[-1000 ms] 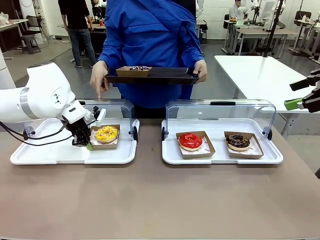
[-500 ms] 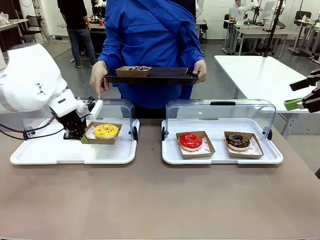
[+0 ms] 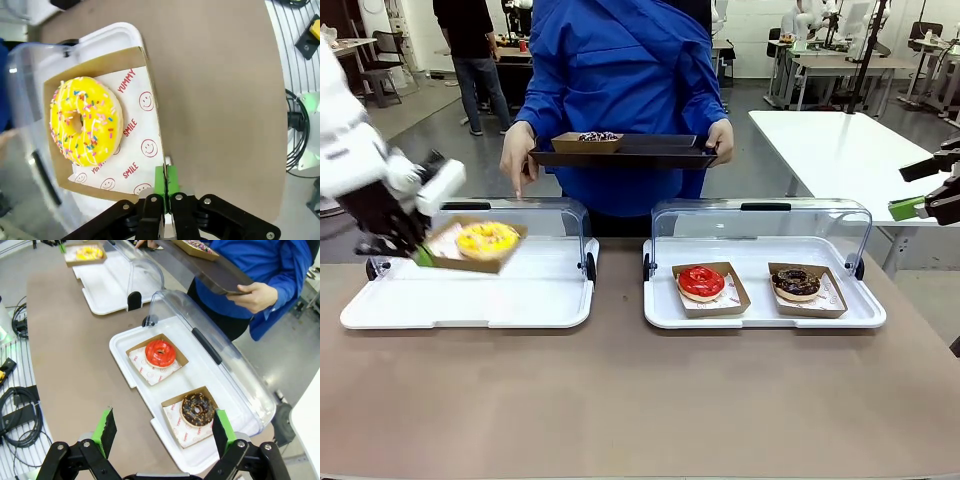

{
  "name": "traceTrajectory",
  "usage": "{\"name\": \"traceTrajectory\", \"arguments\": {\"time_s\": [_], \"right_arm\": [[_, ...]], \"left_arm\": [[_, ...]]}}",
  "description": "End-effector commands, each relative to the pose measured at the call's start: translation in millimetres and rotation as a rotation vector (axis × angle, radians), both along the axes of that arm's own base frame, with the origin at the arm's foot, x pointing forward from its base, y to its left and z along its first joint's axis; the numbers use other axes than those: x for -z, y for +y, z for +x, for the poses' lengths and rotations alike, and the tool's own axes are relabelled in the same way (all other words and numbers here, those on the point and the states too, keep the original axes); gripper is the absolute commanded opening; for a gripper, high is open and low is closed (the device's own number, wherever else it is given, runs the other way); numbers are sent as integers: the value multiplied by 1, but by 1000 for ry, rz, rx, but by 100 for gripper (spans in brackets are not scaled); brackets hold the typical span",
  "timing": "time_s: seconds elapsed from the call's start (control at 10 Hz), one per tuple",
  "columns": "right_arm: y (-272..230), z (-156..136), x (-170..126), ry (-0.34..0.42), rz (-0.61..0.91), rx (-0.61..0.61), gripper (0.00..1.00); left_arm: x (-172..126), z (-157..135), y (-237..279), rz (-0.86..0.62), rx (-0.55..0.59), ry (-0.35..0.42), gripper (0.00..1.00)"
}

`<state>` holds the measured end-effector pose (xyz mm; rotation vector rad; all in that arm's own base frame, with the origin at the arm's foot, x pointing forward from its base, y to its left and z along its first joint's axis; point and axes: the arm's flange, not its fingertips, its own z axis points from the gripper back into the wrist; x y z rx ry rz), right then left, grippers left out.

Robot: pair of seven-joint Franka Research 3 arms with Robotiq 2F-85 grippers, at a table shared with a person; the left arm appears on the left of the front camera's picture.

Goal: Provide the desired donut to the person.
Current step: Pick up and lift the Paper togo box containing the Donut pointed at by the person.

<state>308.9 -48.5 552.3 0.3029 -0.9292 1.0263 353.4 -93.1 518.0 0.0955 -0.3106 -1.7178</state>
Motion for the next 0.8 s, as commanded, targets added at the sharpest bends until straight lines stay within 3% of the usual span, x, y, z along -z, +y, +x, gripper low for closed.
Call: {"name": "traceTrajectory", "arguments": {"time_s": [0.0, 0.2, 0.3, 0.4, 0.7], "right_arm": [[1, 1, 2, -8, 14, -20, 100], [1, 1, 2, -8, 14, -20, 100], [1, 1, 2, -8, 14, -20, 100], [1, 1, 2, -8, 14, -20, 100], [1, 1, 2, -8, 14, -20, 100]], "left_arm": [[-31, -19, 22, -35, 20, -100, 0], [-41, -29, 32, -82, 77, -154, 0], [-28, -20, 34, -97, 151, -93, 0], [-53, -29, 32, -71, 30, -134, 0], [-53, -29, 32, -71, 30, -134, 0]]}}
